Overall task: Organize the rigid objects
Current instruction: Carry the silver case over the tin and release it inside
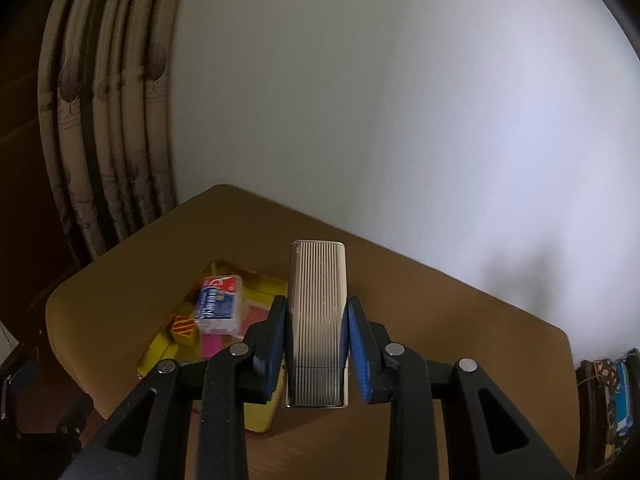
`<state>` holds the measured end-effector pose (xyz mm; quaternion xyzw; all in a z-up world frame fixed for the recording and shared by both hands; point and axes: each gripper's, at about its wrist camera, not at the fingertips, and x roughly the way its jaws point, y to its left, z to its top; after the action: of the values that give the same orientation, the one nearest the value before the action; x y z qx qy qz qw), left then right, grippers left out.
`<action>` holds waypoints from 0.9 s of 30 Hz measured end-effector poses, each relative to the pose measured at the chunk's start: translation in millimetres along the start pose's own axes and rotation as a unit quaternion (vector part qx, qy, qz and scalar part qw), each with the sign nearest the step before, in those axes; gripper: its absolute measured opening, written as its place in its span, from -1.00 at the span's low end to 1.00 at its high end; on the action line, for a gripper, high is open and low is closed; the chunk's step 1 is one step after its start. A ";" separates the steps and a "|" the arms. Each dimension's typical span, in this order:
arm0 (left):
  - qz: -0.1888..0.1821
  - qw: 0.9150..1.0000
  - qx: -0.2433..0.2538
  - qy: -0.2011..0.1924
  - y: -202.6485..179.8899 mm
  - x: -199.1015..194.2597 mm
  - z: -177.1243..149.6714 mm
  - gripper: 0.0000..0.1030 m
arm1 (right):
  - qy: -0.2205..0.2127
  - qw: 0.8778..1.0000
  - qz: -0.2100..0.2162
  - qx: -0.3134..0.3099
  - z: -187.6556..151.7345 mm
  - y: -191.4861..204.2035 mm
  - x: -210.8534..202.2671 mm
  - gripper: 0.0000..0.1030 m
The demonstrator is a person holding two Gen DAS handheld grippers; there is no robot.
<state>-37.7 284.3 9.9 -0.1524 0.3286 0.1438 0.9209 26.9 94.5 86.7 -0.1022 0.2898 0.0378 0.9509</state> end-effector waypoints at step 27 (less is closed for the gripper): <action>-0.006 0.997 -0.058 0.046 28.4 36.6 5.6 0.99 | 0.104 0.994 0.030 -0.022 -34.2 54.4 133.3 -0.43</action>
<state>-17.7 318.2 -15.0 -0.2135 0.3606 0.1502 0.8954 111.7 141.9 -24.9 -0.1178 0.3890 0.0620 0.9116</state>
